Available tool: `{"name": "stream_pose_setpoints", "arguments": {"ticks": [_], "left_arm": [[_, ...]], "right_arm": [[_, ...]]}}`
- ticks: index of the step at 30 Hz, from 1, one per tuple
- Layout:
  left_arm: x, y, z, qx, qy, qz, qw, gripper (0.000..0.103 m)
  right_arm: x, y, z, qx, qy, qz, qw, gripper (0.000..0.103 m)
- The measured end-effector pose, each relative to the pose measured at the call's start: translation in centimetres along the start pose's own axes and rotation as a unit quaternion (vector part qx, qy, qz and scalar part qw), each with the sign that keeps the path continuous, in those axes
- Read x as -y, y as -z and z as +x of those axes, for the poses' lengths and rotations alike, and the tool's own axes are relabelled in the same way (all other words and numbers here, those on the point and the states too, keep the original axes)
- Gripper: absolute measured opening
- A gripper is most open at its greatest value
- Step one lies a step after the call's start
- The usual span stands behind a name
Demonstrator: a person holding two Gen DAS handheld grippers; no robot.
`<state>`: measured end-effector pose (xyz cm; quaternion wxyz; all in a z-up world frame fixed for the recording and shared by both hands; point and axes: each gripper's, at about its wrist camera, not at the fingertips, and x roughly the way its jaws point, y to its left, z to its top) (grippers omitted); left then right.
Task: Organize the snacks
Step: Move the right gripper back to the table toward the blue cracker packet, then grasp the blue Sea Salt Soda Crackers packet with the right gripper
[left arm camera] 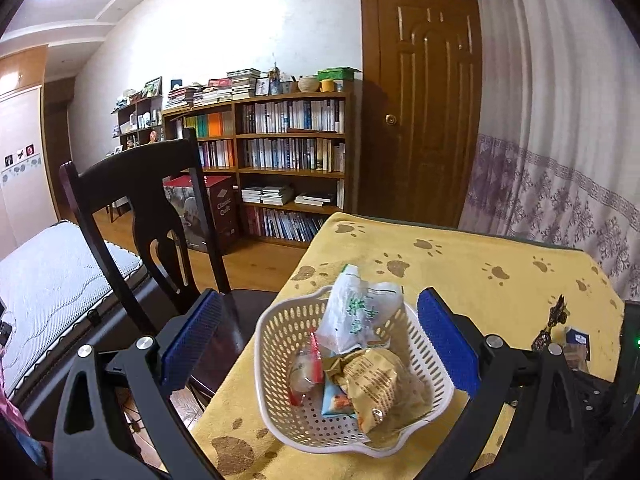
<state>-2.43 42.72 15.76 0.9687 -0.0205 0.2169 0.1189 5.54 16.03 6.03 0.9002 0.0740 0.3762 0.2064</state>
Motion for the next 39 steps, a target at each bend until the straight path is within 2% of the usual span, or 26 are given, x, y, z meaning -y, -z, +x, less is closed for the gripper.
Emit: {"name": "stream_pose_setpoints", "arguments": {"ticks": [7, 12, 16, 20, 24, 29, 39], "left_arm": [[1.7, 0.5, 0.0, -0.004, 0.011, 0.023, 0.9997, 0.100], [2.9, 1.0, 0.0, -0.010, 0.026, 0.038, 0.9989, 0.100], [4.0, 1.4, 0.0, -0.014, 0.036, 0.050, 0.9980, 0.100], [5.2, 1.9, -0.1, -0.017, 0.046, 0.065, 0.9967, 0.100], [6.3, 2.3, -0.2, -0.019, 0.054, 0.079, 0.9952, 0.100], [6.9, 2.7, -0.2, -0.024, 0.064, 0.090, 0.9936, 0.100], [7.9, 3.0, -0.4, -0.025, 0.073, 0.099, 0.9920, 0.100]], "right_arm": [[5.6, 1.0, -2.1, 0.016, 0.044, 0.037, 0.998, 0.061], [10.5, 1.5, -4.1, 0.035, 0.084, 0.084, 0.992, 0.061], [14.7, 1.9, -5.7, 0.052, 0.128, 0.127, 0.982, 0.061], [18.6, 1.9, -6.3, 0.055, 0.177, 0.173, 0.967, 0.061], [21.7, 1.4, -5.8, 0.047, 0.198, 0.206, 0.957, 0.061], [23.0, 0.0, -4.0, 0.031, 0.197, 0.230, 0.952, 0.061], [21.3, -2.5, 0.2, 0.005, 0.211, 0.201, 0.957, 0.061]]}}
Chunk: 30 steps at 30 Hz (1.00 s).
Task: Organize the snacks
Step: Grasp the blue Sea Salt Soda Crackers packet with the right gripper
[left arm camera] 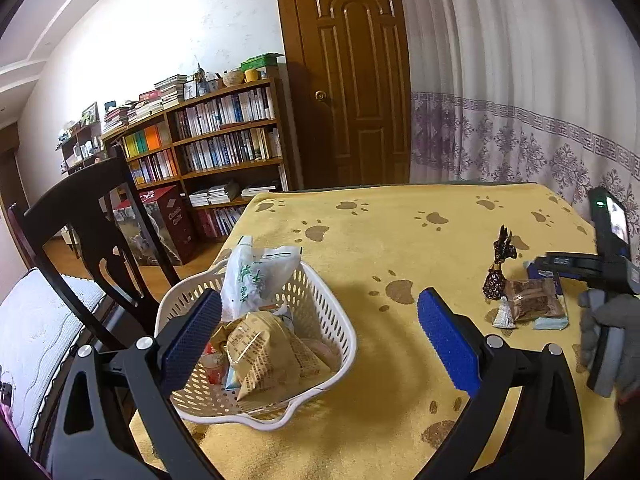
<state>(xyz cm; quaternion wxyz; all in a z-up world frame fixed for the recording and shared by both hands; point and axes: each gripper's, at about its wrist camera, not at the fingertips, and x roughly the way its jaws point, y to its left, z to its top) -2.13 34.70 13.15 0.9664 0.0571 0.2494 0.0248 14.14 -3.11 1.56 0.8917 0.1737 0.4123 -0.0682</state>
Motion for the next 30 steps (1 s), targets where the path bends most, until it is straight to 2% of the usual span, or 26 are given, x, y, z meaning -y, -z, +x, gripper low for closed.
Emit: {"name": "stream_pose_setpoints", "arguments": {"ticks": [3, 8, 11, 21, 28, 30], "left_arm": [[0.0, 0.1, -0.1, 0.000, 0.002, 0.001, 1.0000, 0.100], [0.2, 0.2, -0.1, -0.003, 0.006, 0.004, 1.0000, 0.100], [0.4, 0.2, -0.1, -0.003, 0.007, 0.007, 0.9999, 0.100], [1.8, 0.8, -0.1, -0.008, 0.015, 0.021, 0.9996, 0.100], [4.8, 2.1, 0.7, -0.027, 0.032, 0.054, 0.9977, 0.100], [5.9, 2.7, 0.9, -0.036, 0.047, 0.064, 0.9962, 0.100]], "right_arm": [[-1.0, 0.1, 0.7, -0.007, 0.012, -0.016, 1.000, 0.062], [-2.6, 0.4, 1.2, -0.005, 0.054, -0.072, 0.996, 0.062], [-2.8, 0.9, 1.0, -0.003, 0.061, -0.101, 0.993, 0.060], [-1.4, 3.9, -1.6, -0.002, 0.030, -0.139, 0.990, 0.058], [-0.3, 7.4, -4.5, -0.004, -0.008, -0.170, 0.985, 0.058], [-0.3, 8.5, -5.5, -0.006, -0.024, -0.180, 0.983, 0.058]]}}
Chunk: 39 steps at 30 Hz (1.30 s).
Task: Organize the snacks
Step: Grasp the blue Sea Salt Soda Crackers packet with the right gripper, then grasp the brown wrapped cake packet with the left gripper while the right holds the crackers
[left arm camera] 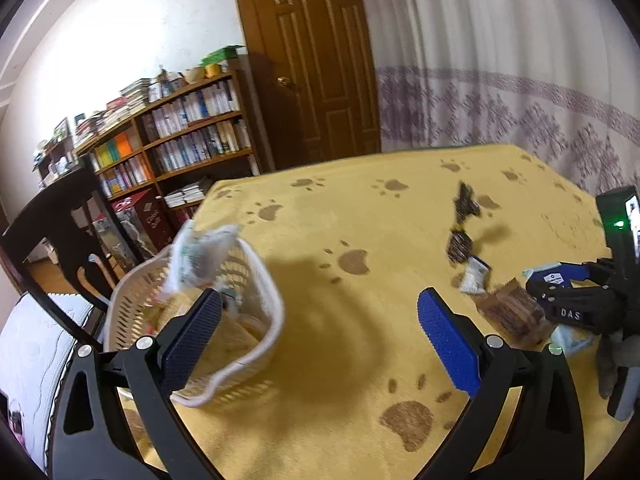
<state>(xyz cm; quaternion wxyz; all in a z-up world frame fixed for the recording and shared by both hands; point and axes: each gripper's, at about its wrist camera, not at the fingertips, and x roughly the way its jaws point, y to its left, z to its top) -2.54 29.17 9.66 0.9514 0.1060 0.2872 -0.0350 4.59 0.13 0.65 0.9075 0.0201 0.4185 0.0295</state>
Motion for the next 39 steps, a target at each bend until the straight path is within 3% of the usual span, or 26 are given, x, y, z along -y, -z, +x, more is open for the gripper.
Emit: {"name": "stream_pose_setpoints", "arguments": {"ticks": [4, 10, 18, 24, 39], "left_arm": [[2.0, 0.9, 1.0, -0.024, 0.046, 0.007, 0.9986, 0.100], [5.1, 1.7, 2.9, -0.066, 0.099, 0.005, 0.9929, 0.100], [9.8, 1.0, 4.8, -0.091, 0.122, 0.020, 0.9882, 0.100], [12.5, 0.4, 6.5, -0.111, 0.137, 0.020, 0.9841, 0.100], [14.5, 1.0, 10.4, -0.154, 0.133, 0.022, 0.9788, 0.100]], "right_arm": [[-0.4, 1.7, -1.3, 0.001, -0.018, -0.016, 1.000, 0.057], [0.9, 3.2, -2.8, -0.001, -0.007, -0.017, 1.000, 0.056], [4.5, 4.0, -3.5, 0.005, -0.004, 0.020, 1.000, 0.056], [4.8, 3.9, -3.4, 0.007, -0.009, 0.027, 1.000, 0.057], [4.9, 4.0, -3.6, 0.009, -0.016, 0.037, 0.999, 0.056]]}}
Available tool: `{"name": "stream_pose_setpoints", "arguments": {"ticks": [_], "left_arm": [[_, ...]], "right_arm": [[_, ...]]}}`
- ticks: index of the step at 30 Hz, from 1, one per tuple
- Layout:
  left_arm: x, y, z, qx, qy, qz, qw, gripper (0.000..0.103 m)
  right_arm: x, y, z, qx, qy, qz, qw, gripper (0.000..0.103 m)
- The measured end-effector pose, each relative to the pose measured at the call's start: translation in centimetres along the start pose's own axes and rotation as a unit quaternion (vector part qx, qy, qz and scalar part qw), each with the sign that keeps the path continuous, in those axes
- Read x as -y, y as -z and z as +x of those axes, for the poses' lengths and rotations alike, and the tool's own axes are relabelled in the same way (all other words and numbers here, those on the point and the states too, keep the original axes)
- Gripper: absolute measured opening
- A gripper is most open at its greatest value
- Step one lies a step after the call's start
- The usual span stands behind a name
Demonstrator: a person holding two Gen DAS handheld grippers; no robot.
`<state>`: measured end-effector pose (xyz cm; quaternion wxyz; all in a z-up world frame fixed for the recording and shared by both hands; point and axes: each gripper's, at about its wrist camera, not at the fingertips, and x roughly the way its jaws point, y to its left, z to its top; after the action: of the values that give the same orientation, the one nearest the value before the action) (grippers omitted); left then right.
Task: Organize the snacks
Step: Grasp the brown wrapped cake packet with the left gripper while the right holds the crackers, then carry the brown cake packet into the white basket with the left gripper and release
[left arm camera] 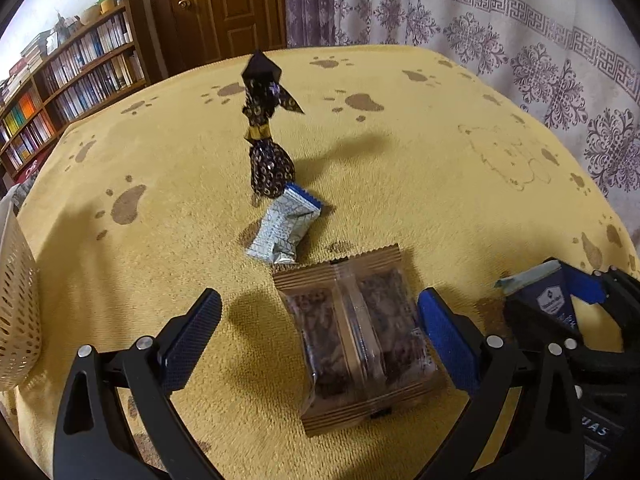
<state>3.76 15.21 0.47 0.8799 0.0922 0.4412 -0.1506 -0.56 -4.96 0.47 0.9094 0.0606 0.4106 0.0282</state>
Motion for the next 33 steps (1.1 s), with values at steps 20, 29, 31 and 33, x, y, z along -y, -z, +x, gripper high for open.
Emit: {"name": "stream_pose_setpoints", "arguments": {"ticks": [20, 29, 31, 33], "left_arm": [[-3.1, 1.0, -3.2, 0.036, -0.011, -0.008, 0.9992, 0.056], [-5.1, 0.9, -7.8, 0.090, -0.035, -0.021, 0.9951, 0.056], [-5.6, 1.0, -8.8, 0.100, -0.039, -0.024, 0.9940, 0.056], [-6.1, 1.0, -9.5, 0.107, -0.041, -0.028, 0.9930, 0.056]], "right_arm": [[0.0, 0.1, 0.0, 0.000, 0.001, -0.001, 1.000, 0.057], [-0.5, 0.4, -0.4, -0.007, 0.012, -0.010, 1.000, 0.068], [-0.7, 0.5, -0.5, -0.010, 0.016, -0.011, 1.000, 0.068], [-1.2, 0.8, -0.5, -0.014, 0.025, -0.018, 0.999, 0.068]]}}
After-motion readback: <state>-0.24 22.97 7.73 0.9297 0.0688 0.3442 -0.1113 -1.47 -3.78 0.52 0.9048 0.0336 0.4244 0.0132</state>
